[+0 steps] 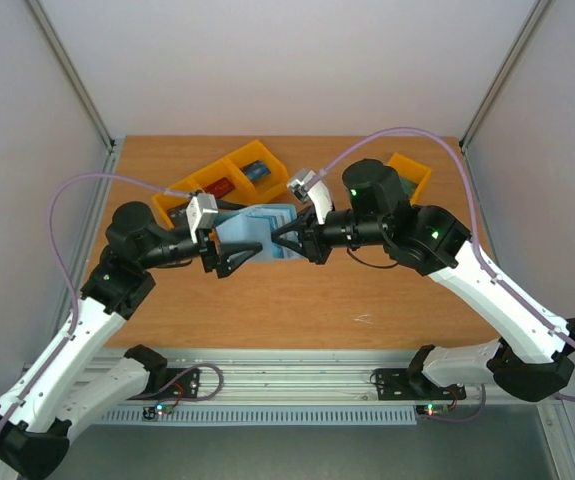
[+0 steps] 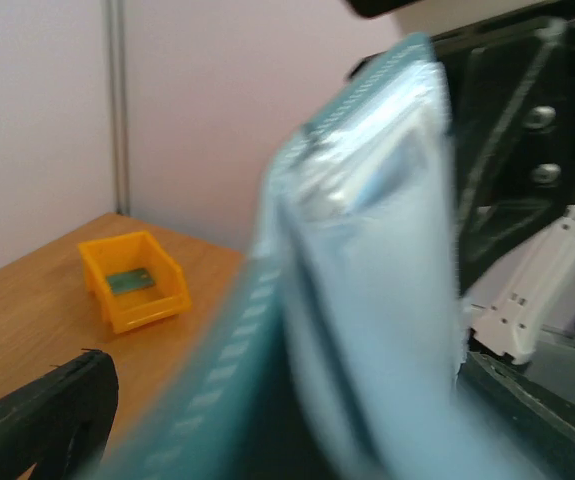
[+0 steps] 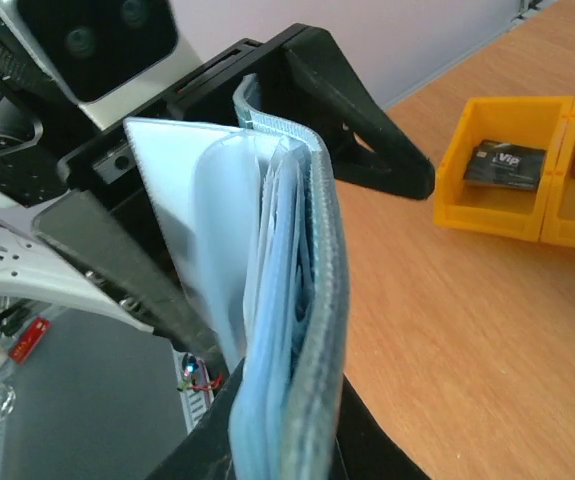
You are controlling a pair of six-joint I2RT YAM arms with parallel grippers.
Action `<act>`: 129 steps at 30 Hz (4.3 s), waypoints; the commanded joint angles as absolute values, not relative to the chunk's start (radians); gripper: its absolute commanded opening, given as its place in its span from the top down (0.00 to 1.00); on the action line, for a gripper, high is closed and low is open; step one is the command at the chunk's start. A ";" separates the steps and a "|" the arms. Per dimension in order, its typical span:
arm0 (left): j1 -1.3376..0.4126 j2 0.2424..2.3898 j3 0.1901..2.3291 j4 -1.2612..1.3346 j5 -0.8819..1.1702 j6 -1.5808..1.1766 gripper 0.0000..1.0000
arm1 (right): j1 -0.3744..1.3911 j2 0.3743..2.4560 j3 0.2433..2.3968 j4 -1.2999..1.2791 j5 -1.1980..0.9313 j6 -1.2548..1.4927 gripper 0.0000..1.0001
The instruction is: Take the credit cards out of the card holder
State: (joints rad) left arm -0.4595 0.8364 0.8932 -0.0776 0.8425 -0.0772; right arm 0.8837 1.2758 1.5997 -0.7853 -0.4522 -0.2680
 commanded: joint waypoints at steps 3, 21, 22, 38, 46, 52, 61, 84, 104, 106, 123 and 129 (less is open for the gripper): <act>-0.445 0.828 0.914 -0.217 0.467 -0.051 0.08 | 0.894 1.231 1.651 -0.857 -0.392 -0.311 0.99; -0.395 0.821 0.933 -0.217 0.555 0.041 0.18 | 0.896 1.548 2.017 -1.679 0.460 -0.027 0.99; -0.401 0.822 0.932 -0.183 0.644 0.037 0.22 | 0.898 1.570 2.025 -1.683 0.448 -0.022 0.99; -0.596 0.852 0.912 -0.200 0.727 0.376 0.70 | 0.905 1.605 1.950 -1.293 -0.261 -0.069 0.99; -0.598 0.735 0.815 -0.284 0.472 0.880 0.73 | 0.887 1.532 1.905 -1.216 -0.440 -0.083 0.99; -0.598 0.649 0.723 -0.198 0.483 1.099 0.70 | 0.852 1.509 1.903 -1.200 -0.526 -0.083 0.99; -0.621 0.609 0.622 0.110 0.560 1.481 0.73 | 0.850 1.493 1.885 -1.151 -0.605 -0.080 0.99; -0.630 0.665 0.589 0.301 0.548 1.798 1.00 | 0.848 1.480 1.851 -1.106 -0.720 -0.086 0.98; -0.631 0.616 0.581 0.182 0.481 1.812 1.00 | 0.735 1.366 1.710 -0.988 -0.793 -0.014 0.72; -0.632 0.615 0.580 0.182 0.479 1.810 1.00 | 0.725 1.364 1.702 -0.986 -0.793 -0.005 0.80; -0.632 0.600 0.572 0.159 0.452 1.809 1.00 | 0.630 1.317 1.624 -0.951 -0.816 0.056 0.99; -0.632 0.603 0.581 0.169 0.433 1.801 1.00 | 0.595 1.295 1.594 -0.937 -0.806 0.076 0.99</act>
